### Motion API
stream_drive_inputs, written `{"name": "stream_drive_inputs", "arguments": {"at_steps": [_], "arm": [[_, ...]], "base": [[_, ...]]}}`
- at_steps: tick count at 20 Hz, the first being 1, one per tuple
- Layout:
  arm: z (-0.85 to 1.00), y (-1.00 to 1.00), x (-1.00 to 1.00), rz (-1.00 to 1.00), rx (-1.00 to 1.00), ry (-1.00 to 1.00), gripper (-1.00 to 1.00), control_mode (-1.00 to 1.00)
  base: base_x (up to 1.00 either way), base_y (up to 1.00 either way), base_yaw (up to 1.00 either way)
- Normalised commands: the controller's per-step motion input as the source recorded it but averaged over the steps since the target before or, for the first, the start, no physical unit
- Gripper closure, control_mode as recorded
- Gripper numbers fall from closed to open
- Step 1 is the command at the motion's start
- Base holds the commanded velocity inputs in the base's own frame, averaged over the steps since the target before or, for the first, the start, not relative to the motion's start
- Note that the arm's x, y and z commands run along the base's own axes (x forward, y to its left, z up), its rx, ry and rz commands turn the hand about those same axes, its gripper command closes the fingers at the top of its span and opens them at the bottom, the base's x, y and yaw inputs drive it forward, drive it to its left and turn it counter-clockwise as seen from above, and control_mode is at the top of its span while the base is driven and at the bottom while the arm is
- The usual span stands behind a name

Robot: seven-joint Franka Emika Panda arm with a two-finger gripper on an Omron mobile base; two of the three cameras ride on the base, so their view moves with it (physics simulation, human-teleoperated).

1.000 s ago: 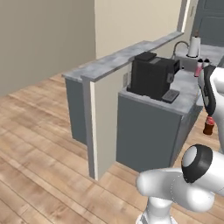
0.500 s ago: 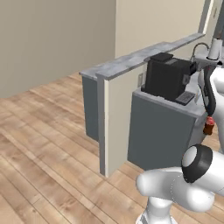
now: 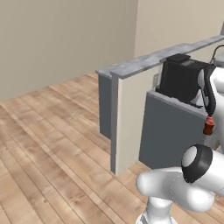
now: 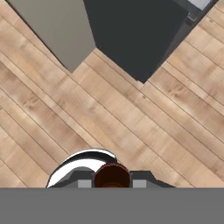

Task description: Place the large bottle from the dining counter next to the other large bottle outside the sink, and place the small bottle from the dining counter next to the other small bottle inside the sink.

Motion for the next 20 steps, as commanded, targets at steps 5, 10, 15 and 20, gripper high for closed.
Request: {"name": "stream_drive_inputs", "arguments": {"at_steps": [5, 10, 15, 20], "arm": [[0.0, 0.0, 0.0, 0.0, 0.0, 0.0, 1.0, 1.0], [0.0, 0.0, 0.0, 0.0, 0.0, 0.0, 1.0, 1.0], [0.0, 0.0, 0.0, 0.0, 0.0, 0.0, 1.0, 1.0], [0.0, 0.0, 0.0, 0.0, 0.0, 0.0, 1.0, 1.0]], "base": [[0.0, 0.0, 0.25], [0.0, 0.0, 0.25], [0.0, 0.0, 0.25], [0.0, 0.0, 0.25]]}}
